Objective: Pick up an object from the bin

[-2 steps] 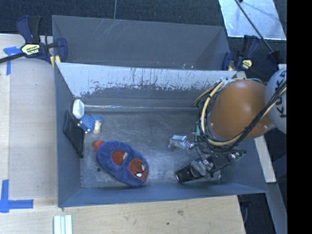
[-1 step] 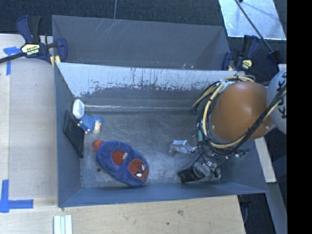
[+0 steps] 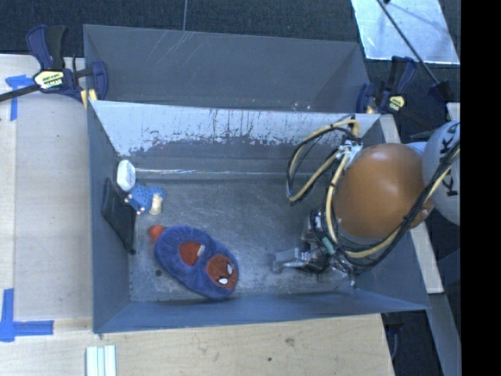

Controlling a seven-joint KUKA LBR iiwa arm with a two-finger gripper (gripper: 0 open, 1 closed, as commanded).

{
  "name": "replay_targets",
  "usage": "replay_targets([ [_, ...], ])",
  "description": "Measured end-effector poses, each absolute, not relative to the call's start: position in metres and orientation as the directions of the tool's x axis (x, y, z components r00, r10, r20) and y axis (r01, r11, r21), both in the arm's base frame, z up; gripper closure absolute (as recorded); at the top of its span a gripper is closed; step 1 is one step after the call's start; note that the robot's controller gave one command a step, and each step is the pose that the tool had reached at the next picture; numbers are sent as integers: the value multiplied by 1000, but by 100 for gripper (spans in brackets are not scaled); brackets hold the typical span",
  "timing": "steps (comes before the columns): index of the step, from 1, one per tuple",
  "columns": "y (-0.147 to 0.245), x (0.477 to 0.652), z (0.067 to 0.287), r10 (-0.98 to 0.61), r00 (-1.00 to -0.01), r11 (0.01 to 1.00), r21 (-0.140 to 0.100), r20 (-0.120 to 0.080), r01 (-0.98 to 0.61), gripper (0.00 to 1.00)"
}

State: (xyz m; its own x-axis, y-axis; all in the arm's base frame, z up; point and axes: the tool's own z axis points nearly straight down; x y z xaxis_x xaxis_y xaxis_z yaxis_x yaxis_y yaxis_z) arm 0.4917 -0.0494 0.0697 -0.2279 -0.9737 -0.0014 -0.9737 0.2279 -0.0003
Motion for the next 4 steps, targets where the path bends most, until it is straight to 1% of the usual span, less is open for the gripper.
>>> replay_targets([
  [1,-90,551,75,-932,-361,361,-4,-1,-932,0],
  [2,-89,549,75,-933,-361,361,4,2,-933,100],
  [3,-97,547,191,-957,-292,292,-3,-1,-957,100],
  [4,-133,530,256,-1000,-6,6,0,0,-1000,100],
])
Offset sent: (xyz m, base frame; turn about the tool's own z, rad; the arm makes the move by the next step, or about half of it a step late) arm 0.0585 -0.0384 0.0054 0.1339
